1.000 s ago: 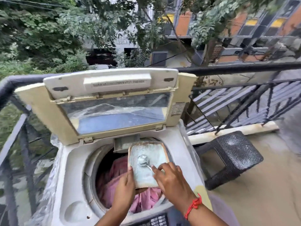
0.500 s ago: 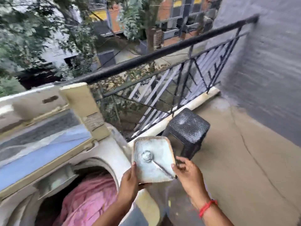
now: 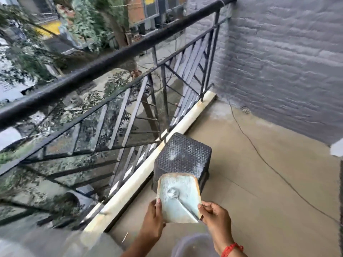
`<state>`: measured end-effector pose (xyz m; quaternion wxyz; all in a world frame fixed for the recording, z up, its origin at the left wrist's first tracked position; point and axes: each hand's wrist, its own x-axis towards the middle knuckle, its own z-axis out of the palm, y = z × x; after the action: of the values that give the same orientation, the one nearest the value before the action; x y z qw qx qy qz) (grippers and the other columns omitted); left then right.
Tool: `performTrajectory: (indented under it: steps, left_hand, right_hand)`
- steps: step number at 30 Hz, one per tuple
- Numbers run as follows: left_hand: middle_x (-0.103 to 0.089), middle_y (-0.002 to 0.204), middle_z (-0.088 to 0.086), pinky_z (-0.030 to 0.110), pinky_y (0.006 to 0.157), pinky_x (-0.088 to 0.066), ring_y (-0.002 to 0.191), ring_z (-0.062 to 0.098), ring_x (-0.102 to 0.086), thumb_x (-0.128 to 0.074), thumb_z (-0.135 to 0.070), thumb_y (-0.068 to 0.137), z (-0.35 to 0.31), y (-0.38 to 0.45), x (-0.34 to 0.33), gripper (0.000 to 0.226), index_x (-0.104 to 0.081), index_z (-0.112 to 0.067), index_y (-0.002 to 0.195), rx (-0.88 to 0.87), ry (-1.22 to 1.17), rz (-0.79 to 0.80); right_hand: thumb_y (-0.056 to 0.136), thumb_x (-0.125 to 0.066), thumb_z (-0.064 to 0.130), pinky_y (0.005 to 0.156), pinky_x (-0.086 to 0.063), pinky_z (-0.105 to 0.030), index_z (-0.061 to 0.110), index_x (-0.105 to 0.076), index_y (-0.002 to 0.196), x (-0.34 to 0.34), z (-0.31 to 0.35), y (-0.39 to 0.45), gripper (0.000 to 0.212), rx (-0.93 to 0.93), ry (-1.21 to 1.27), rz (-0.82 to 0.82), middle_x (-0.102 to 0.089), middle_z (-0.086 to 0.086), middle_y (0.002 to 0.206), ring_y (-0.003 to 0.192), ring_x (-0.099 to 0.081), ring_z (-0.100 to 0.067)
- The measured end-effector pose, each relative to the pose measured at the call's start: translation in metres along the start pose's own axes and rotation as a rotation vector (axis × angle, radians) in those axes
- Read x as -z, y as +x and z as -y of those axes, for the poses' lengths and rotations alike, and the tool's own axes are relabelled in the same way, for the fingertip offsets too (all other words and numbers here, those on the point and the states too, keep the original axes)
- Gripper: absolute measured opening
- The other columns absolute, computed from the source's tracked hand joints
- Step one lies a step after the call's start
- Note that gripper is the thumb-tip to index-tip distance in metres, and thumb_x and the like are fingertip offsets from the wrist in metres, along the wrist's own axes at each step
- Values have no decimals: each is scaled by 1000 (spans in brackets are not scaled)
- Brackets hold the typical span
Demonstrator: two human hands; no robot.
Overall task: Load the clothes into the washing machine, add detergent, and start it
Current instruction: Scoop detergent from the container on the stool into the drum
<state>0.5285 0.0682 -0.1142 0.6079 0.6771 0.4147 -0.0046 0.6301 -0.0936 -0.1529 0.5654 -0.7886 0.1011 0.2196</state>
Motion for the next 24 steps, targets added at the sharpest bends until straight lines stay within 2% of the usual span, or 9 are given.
performTrajectory:
  steps: [3,6,9,12,15,18,20,22,24]
  left_hand:
    - [-59,104,-10,40,91,-52,101,19,-61,-29,-57,88,18,59,-17,52,-52,-18,114,-69,144,-45]
    - [-52,125,-7,4,95,-33,116,8,-50,-32,-50,96,28,111,-34,56,-48,-8,130,-123,194,4]
    - [-56,133,8,25,106,-37,123,20,-52,-21,-75,83,44,164,-58,86,-46,-12,135,-144,196,13]
    - [-44,141,0,11,101,-26,131,15,-42,-24,-50,97,54,207,-79,64,-38,-8,142,-113,206,-9]
    - [-24,156,3,14,109,-12,144,14,-21,-26,-47,99,64,245,-92,64,-21,-10,151,-95,177,50]
    - [-5,160,0,18,114,-3,147,13,-4,-27,-52,97,80,260,-99,73,1,-14,153,-73,172,146]
    - [-8,157,-9,10,110,-3,142,3,-5,-28,-49,98,85,257,-99,68,-1,-19,152,-133,156,151]
    - [-14,148,-17,5,106,-4,135,-6,-6,-29,-42,100,90,250,-96,54,-7,-29,148,-183,154,116]
    - [-10,151,-18,15,110,-2,139,-4,-2,-27,-49,97,98,243,-90,54,-6,-36,145,-169,171,108]
  right_hand:
    - [76,-80,17,78,-58,-50,22,-75,75,-31,-39,75,7,-33,31,-8,-72,5,66,60,-60,-10]
    - [76,-80,15,80,-56,-53,32,-73,65,-65,-78,145,21,-64,32,-2,-74,6,70,69,-65,-13]
    - [74,-80,21,80,-57,-53,44,-72,62,-95,-124,209,26,-70,66,-20,-72,11,68,75,-68,-17]
    - [67,-74,39,81,-57,-51,43,-72,65,-108,-138,247,5,-98,120,-39,-72,6,73,83,-71,-24]
    - [60,-72,48,83,-57,-49,47,-72,66,-113,-144,278,7,-99,189,-85,-72,7,74,85,-72,-24]
    - [70,-78,27,85,-57,-46,40,-74,67,-112,-146,293,13,-89,207,-92,-74,7,75,82,-71,-19]
    - [77,-77,13,85,-57,-44,28,-75,69,-112,-127,285,17,-123,214,-85,-75,0,81,83,-70,-19]
    - [78,-77,11,83,-58,-43,21,-75,83,-113,-120,286,11,-151,236,-83,-75,-7,87,81,-69,-20]
    - [74,-80,24,85,-58,-44,19,-75,89,-115,-116,287,16,-144,233,-86,-74,-3,83,81,-70,-19]
